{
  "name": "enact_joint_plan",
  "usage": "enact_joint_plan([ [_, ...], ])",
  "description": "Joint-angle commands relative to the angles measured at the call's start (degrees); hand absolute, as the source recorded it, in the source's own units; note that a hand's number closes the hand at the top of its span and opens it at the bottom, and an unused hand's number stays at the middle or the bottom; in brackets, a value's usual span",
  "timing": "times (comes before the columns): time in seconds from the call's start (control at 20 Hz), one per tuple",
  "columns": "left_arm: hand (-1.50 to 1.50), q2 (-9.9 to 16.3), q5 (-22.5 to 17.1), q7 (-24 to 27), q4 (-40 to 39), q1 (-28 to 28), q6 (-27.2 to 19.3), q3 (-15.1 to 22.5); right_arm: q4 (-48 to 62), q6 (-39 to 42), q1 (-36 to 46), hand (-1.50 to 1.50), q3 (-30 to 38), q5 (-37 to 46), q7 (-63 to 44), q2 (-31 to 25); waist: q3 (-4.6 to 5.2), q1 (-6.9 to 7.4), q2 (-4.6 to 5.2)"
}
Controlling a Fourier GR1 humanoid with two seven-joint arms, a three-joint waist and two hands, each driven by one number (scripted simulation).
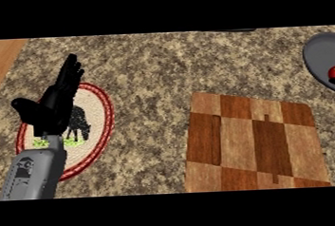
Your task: Pick the tomato from the cutting board and place it in the pan
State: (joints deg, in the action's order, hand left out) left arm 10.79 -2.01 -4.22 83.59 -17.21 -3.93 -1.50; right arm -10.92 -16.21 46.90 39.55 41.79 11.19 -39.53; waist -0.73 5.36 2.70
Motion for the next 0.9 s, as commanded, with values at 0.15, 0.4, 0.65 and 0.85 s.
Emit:
enact_joint_plan([
  [0.15, 0.0, 0.85, -0.3, -0.96, 0.43, -0.31, -0.14, -1.11, -2.19, -1.86, -1.23, -1.5, 7.06, -7.47, 11.3, 1.08, 0.03, -1.25, -0.73],
  [0.4, 0.0, 0.15, 0.39, 1.87, -1.98, 1.89, -0.95, -1.61, -1.78, 3.08, -3.09, -1.5, 13.07, -14.25, 17.36, -0.09, 0.26, -2.63, -1.11],
  [0.65, 0.0, 0.25, 0.34, 2.37, 0.03, 5.78, -0.51, -1.64, -0.93, 16.52, -7.34, -1.5, 15.13, -18.82, 22.92, -1.52, 0.52, -3.9, -2.15],
  [0.85, 0.0, 1.18, 0.26, -1.92, 1.88, 4.08, -1.22, -2.7, -3.44, 24.03, -13.53, -1.5, 14.94, -21.68, 27.6, -2.74, 0.68, -5.29, -2.72],
])
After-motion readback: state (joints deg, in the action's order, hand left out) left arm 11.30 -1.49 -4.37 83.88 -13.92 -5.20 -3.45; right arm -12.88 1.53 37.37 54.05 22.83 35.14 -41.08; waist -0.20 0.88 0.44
